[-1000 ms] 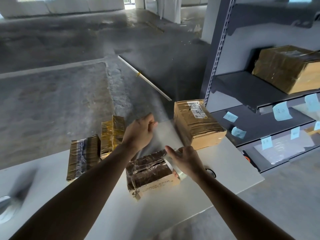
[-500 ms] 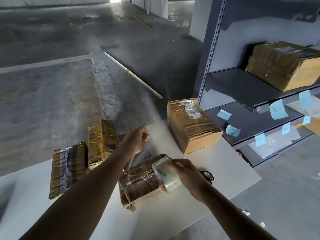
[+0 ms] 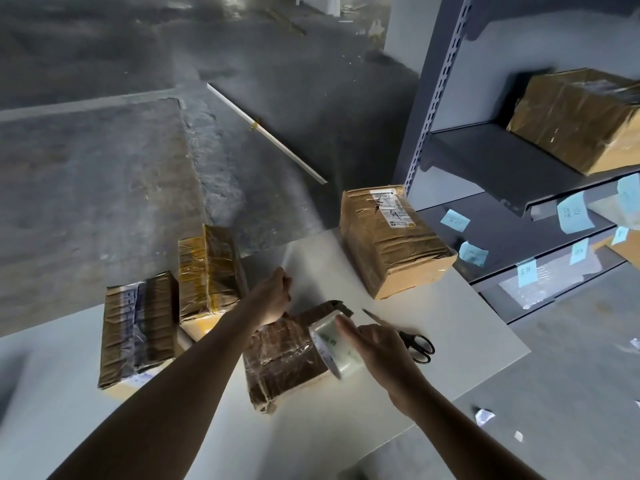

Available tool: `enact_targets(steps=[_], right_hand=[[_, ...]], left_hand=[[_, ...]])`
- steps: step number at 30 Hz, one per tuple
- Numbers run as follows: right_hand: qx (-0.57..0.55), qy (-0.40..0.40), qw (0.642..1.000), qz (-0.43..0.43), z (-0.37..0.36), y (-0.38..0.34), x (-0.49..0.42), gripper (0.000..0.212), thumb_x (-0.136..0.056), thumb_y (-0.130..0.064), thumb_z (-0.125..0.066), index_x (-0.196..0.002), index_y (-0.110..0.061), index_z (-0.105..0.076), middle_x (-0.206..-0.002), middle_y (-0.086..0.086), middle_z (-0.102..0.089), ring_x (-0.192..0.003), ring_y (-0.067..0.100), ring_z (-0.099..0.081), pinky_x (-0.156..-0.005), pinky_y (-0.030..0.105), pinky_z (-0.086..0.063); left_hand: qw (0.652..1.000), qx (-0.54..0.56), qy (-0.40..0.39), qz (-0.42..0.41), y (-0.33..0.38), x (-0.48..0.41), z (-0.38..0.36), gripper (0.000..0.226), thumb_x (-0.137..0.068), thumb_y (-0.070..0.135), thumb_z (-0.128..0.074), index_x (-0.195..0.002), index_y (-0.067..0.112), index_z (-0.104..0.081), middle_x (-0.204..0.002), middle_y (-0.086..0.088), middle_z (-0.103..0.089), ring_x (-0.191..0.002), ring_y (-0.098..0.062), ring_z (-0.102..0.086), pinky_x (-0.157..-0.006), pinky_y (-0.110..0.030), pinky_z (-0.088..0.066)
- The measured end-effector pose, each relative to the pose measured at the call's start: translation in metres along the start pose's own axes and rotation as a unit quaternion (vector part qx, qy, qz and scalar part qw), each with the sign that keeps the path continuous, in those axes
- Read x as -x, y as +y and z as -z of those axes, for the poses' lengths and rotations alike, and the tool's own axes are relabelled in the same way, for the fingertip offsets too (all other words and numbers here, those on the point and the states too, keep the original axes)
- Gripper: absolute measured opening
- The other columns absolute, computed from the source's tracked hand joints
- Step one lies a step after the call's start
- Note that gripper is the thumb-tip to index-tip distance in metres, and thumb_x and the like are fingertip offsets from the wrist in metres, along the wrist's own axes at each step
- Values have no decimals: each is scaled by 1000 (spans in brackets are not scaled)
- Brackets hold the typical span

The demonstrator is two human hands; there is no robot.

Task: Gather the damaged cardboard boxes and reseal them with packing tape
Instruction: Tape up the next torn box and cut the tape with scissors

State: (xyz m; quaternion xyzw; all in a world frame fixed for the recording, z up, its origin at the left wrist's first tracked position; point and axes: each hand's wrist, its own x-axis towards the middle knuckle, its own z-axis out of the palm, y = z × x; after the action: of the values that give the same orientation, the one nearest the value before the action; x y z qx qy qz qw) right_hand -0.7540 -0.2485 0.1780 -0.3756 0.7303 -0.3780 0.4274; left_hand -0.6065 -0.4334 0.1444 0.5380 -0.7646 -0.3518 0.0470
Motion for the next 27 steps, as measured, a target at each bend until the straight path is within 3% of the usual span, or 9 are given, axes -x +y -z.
enact_targets(steps=[2,5,8,12,17,19,23,25,27], right_hand=[[-6,29,999,-42,-4,7,3,90,-55,-100,-50,-85,-16,-63,-93,16,-60,-91,14,-60,-75,38,-54],[-89,42,987,-129,-9,6,16,84,-48,-100,-55,-100,-34,-52,-122,5,-50,-108,20,-56,-90,42,-54],[-227,-36,955,-185,-15,-1,27,75,-67,-81,-57,-117,-26,-45,-117,6,-56,-105,21,-58,-94,46,-51],[-248,-39,955,-155,-12,-3,18,39,-89,-65,-50,-105,-30,-55,-107,1,-60,-100,21,-59,-97,51,-51],[-206,-47,967,-141,-4,-6,-1,93,-59,-88,-58,-126,-24,-53,-119,7,-58,-105,26,-59,-90,50,-56],[-197,-48,970,-134,1,-8,-10,102,-53,-93,-61,-127,-23,-53,-121,11,-60,-107,29,-59,-79,44,-59],[-176,-83,974,-112,4,-11,-22,79,-68,-85,-57,-122,-28,-56,-123,13,-62,-112,32,-59,-74,40,-53],[-166,-105,975,-106,5,-13,-26,72,-72,-81,-55,-122,-29,-57,-122,11,-63,-114,31,-58,-82,44,-51],[-153,-126,975,-103,6,-17,-30,72,-72,-83,-58,-120,-29,-60,-120,9,-66,-114,29,-60,-92,50,-50]], left_hand=[[1000,-8,-19,-5,-1,2,0,22,-102,18,-46,-119,5,-43,-108,-20,-61,-93,-37,-64,-75,-44,-51],[999,-26,-33,-10,-1,5,-1,24,-101,15,-49,-120,5,-39,-110,-20,-60,-93,-39,-64,-69,-44,-51],[999,-29,-17,-17,1,11,-1,16,-103,16,-44,-114,6,-39,-110,-22,-61,-93,-40,-65,-77,-49,-56],[1000,8,-25,8,-5,27,-3,19,-104,19,-42,-118,7,-37,-109,-20,-60,-89,-37,-66,-72,-53,-58],[978,175,-22,110,-11,52,-7,22,-106,25,-36,-123,10,-38,-116,-18,-59,-97,-38,-67,-66,-56,-60],[964,229,-15,132,-8,61,-10,20,-108,27,-30,-123,14,-35,-117,-14,-60,-100,-36,-68,-64,-50,-61],[938,305,14,161,-13,83,-18,23,-108,34,-26,-129,24,-29,-113,-8,-56,-100,-36,-66,-65,-46,-60],[935,310,37,170,-17,90,-24,25,-107,35,-27,-124,18,-30,-115,-10,-55,-98,-33,-66,-65,-45,-62],[919,345,57,185,-18,98,-28,22,-108,34,-27,-119,15,-31,-113,-11,-53,-88,-31,-68,-52,-40,-60]])
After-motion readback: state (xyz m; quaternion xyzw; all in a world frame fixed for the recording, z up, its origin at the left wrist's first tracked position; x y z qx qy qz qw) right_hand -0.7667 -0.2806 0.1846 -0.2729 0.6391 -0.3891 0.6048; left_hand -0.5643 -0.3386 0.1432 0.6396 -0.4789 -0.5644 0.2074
